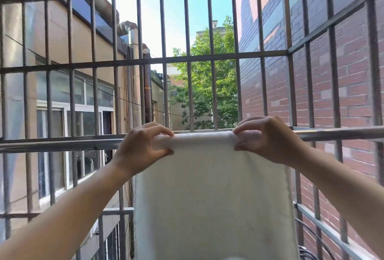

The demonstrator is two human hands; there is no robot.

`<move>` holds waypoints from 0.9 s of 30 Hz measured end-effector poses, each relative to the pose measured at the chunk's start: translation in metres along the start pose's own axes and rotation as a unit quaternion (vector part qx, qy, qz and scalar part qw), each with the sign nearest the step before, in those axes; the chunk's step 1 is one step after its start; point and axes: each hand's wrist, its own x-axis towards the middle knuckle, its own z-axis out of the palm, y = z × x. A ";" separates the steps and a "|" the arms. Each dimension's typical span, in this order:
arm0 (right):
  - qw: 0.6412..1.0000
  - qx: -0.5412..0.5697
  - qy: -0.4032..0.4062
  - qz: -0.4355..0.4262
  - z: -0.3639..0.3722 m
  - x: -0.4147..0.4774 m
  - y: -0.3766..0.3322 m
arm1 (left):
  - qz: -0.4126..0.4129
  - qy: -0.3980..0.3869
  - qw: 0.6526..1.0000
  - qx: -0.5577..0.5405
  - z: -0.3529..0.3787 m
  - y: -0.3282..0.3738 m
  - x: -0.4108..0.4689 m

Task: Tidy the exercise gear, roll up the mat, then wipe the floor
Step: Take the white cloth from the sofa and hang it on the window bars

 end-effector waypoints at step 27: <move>0.998 0.025 0.002 0.057 -0.023 0.038 0.046 | -0.146 -0.024 0.983 -0.113 0.008 -0.011 0.057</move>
